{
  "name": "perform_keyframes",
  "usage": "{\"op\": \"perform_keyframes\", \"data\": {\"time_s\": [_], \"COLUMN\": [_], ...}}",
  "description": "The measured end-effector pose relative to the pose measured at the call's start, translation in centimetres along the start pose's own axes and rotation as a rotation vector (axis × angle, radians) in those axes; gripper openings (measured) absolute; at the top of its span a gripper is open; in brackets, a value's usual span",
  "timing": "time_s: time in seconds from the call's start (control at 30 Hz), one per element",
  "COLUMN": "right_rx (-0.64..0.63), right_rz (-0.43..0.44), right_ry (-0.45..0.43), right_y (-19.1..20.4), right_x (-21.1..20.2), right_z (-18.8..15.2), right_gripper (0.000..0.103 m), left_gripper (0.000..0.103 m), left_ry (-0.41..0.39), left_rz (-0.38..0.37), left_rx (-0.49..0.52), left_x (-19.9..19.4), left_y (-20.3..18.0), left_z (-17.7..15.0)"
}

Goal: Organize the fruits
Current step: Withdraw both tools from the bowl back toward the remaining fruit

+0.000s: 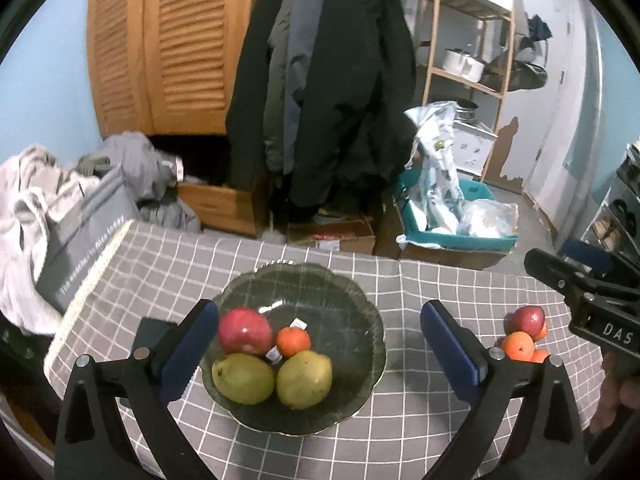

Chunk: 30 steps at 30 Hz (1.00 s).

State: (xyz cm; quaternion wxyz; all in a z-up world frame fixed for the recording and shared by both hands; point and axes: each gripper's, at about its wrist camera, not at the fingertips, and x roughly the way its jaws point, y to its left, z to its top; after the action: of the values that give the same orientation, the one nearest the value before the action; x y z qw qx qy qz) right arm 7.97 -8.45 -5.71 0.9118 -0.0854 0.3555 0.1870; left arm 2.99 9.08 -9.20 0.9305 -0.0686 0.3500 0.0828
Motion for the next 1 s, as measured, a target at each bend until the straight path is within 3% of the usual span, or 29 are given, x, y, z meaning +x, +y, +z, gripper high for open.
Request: {"op": "perform_keyframes", "data": {"time_s": [0.4, 1.0], "right_rx": [0.044, 0.122], "right_rz": [-0.056, -0.184], "right_ry": [-0.059, -0.072], "right_y": [-4.1, -11.7], "right_x": [-4.7, -9.4], "right_z": [-1.0, -4.2], "right_gripper": [0.084, 0.085], "left_gripper": [0.102, 0.102], "left_ry": [-0.053, -0.032], "left_rz": [-0.083, -0.198], "left_rx": [0.045, 0.136], "left_x": [-2.5, -2.5], "left_y": [-4.2, -11.4], "left_z": [1.2, 1.5]}}
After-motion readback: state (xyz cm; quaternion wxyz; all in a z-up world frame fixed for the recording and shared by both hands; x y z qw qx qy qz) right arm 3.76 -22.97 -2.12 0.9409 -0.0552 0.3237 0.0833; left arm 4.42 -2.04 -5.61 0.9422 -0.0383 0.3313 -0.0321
